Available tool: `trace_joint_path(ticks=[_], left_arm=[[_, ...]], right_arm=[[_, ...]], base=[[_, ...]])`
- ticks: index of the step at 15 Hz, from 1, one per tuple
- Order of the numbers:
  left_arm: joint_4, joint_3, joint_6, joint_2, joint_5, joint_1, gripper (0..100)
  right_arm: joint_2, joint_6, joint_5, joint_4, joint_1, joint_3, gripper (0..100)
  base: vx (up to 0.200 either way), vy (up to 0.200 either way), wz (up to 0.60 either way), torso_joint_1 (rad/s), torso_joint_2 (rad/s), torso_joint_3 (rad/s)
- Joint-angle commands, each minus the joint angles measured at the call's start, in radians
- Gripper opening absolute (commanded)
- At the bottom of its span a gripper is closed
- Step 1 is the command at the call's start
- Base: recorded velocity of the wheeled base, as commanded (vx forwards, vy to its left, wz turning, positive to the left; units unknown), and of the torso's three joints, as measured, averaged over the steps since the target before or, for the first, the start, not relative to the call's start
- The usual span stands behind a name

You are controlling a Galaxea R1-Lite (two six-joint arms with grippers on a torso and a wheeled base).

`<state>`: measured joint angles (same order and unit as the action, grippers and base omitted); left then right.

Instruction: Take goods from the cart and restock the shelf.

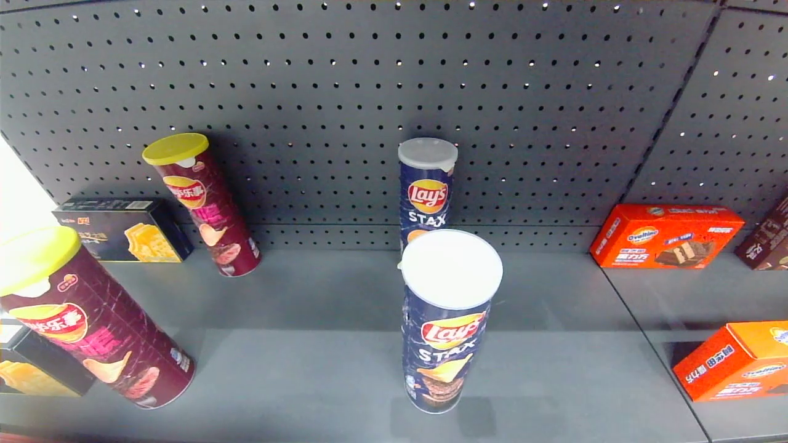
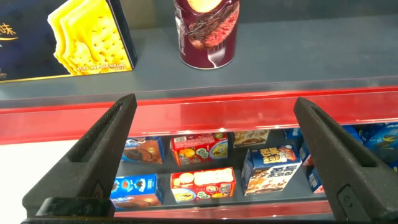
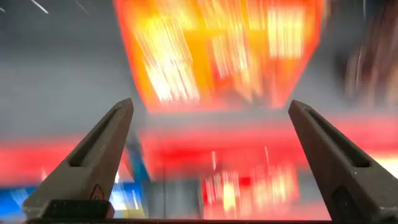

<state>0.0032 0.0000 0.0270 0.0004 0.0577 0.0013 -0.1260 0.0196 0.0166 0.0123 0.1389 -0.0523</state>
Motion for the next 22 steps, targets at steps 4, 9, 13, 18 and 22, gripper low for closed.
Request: trace_joint_path(ticks=[4, 9, 13, 18, 22], left_arm=[[0.000, 0.000, -0.002, 0.001, -0.001, 0.000, 100], [0.000, 0.000, 0.002, 0.001, 0.001, 0.000, 100], [0.000, 0.000, -0.001, 0.001, -0.002, 0.000, 100], [-0.002, 0.000, 0.001, 0.001, -0.001, 0.000, 100], [0.000, 0.000, -0.006, 0.001, -0.001, 0.000, 100]], right_arm=[[0.029, -0.013, 0.017, -0.011, 0.011, 0.052, 100], [0.029, -0.012, 0.017, -0.012, -0.102, 0.051, 100], [0.123, -0.017, 0.017, -0.009, -0.139, 0.052, 100], [0.123, -0.015, 0.017, -0.011, -0.139, 0.052, 100], [0.121, -0.013, 0.017, -0.011, -0.139, 0.052, 100]], base=[[0.000, 0.000, 0.00, 0.000, 0.00, 0.000], [0.000, 0.000, 0.00, 0.000, 0.00, 0.000], [0.000, 0.000, 0.00, 0.000, 0.00, 0.000], [0.000, 0.000, 0.00, 0.000, 0.00, 0.000], [0.000, 0.000, 0.00, 0.000, 0.00, 0.000]])
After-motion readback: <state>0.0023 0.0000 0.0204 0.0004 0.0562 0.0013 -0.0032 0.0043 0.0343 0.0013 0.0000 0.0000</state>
